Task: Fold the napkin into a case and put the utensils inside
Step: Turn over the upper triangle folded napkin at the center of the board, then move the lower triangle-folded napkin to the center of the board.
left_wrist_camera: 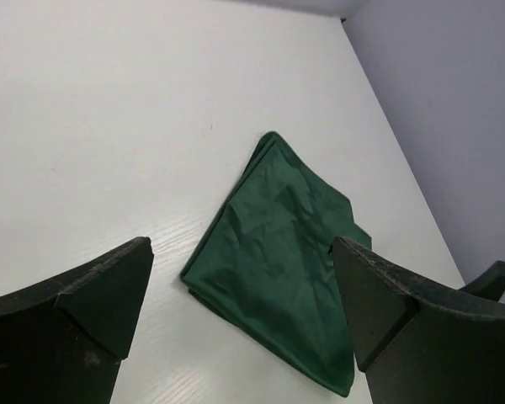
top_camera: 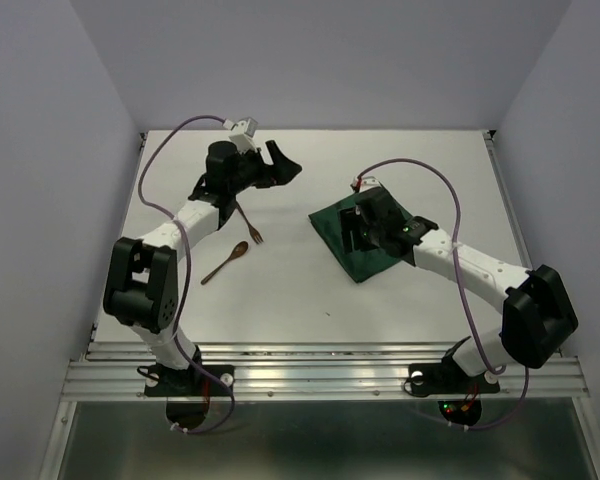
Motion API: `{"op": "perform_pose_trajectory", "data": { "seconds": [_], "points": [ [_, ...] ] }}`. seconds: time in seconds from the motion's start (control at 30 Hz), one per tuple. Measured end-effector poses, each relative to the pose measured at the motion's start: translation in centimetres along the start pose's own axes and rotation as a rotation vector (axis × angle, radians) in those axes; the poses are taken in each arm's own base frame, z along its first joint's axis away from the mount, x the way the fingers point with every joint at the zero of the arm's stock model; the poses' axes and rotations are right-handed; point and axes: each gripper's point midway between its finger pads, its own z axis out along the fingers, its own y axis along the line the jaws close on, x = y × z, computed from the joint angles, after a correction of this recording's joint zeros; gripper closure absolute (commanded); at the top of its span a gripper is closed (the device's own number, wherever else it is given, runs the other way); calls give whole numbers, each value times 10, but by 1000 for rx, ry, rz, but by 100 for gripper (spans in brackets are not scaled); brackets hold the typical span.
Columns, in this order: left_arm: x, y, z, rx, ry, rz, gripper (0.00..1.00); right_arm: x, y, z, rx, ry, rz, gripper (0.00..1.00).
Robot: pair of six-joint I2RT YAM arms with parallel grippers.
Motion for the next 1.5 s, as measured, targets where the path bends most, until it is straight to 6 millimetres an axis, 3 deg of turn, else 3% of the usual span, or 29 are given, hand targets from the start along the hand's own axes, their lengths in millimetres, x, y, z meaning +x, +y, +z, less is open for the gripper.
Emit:
{"op": "perform_pose_trajectory", "data": {
  "seconds": [0.13,0.23,0.33,0.4,0.53,0.57,0.63,0.7,0.83,1.0,1.13,1.23,1.4,1.43,1.5],
  "points": [
    [-32,-24,-27,-29,-85,45,1,-1,-1,0,3,-3,17,31],
    [-27,-24,-30,-61,-69,27,1,-4,-3,0,19,-11,33,34],
    [-1,-14,-24,-124,4,-30,11,-10,-4,3,39,-21,50,38],
    [26,-10,-16,-164,72,-65,23,-10,-6,5,52,-20,64,42],
    [77,-19,2,-191,202,-108,39,-9,-21,9,85,-9,133,55],
    [88,-21,7,-192,229,-114,49,-10,-32,10,96,-7,172,57],
    [103,-26,15,-193,267,-124,55,-11,-56,14,129,-2,243,61],
    [119,-30,26,-191,302,-130,60,-7,-93,16,183,12,342,62],
    [140,-23,40,-211,347,-153,60,-3,-149,17,275,16,482,57],
    [163,-8,48,-250,396,-176,60,19,-192,33,352,84,582,49],
    [173,-7,54,-257,418,-181,60,31,-213,51,380,141,615,34],
    [177,-6,58,-262,427,-181,60,39,-214,63,362,181,619,32],
    [184,2,65,-297,447,-181,60,42,-206,72,305,201,614,41],
    [185,4,65,-301,451,-182,60,42,-204,73,293,204,614,46],
    [184,4,65,-306,452,-177,60,42,-200,74,269,206,615,63]
  ]
}}
